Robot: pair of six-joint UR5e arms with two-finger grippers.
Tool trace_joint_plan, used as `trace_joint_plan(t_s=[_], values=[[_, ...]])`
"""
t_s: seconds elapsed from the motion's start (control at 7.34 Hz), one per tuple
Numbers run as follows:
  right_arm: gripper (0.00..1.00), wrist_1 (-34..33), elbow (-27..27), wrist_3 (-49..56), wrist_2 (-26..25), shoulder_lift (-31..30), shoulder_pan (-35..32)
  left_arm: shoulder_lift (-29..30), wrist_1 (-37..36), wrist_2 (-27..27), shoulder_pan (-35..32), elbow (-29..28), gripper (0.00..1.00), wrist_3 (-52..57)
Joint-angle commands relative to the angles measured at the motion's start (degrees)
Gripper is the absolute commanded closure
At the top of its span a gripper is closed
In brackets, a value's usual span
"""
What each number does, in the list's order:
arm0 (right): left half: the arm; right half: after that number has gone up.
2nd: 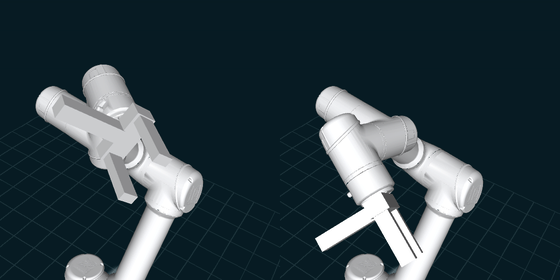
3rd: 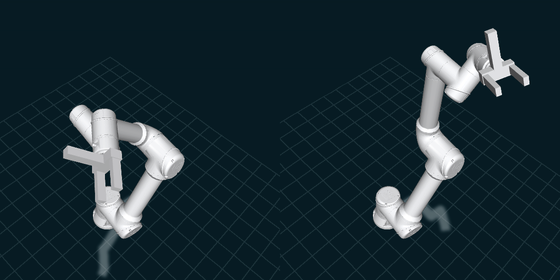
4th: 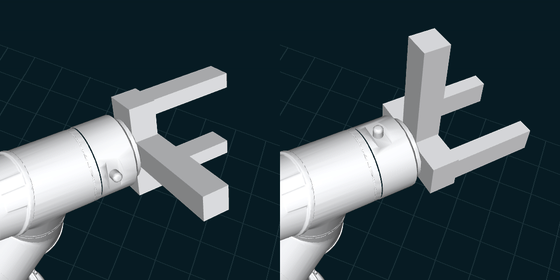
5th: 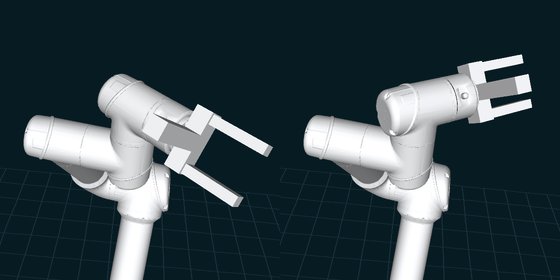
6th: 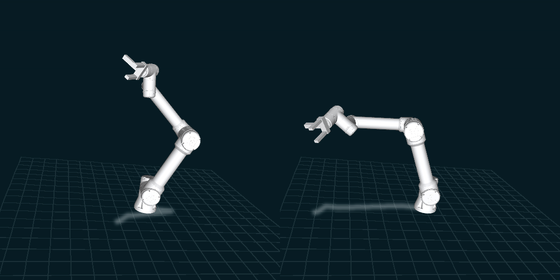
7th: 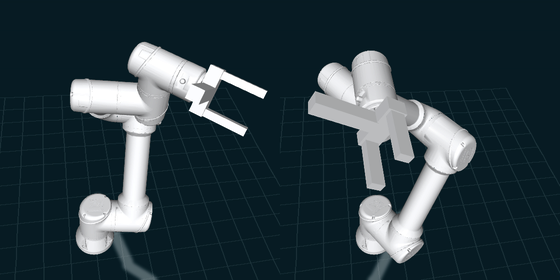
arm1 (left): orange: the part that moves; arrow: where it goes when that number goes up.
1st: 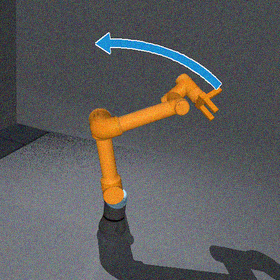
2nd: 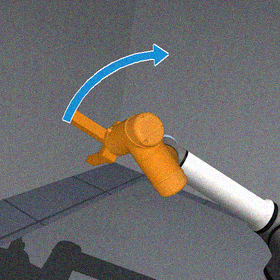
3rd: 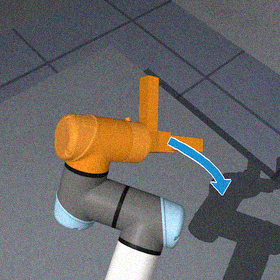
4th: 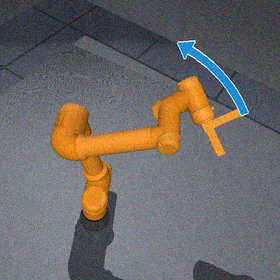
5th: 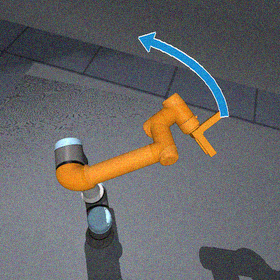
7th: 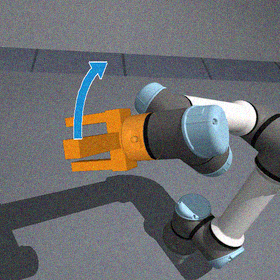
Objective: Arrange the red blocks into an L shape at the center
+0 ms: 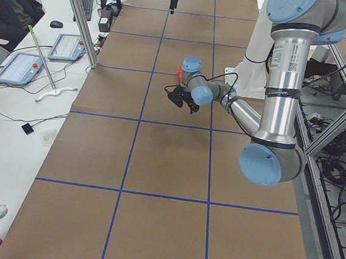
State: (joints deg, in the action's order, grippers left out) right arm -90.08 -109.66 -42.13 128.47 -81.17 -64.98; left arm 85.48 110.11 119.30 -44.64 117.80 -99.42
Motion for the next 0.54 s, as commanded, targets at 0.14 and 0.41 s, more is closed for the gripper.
trace_joint_plan(t_s=[0.14, 0.41], values=[[0.01, -0.1, 4.4, 21.3, 3.0, -5.2, -9.6, -7.7, 1.7, 11.7, -21.7, -7.6, 0.0, 49.3], [0.01, -0.3, 9.5, 30.4, 8.8, -5.6, -17.7, -7.6, 1.1, 12.6, -31.4, -16.7, 0.0, 73.7]])
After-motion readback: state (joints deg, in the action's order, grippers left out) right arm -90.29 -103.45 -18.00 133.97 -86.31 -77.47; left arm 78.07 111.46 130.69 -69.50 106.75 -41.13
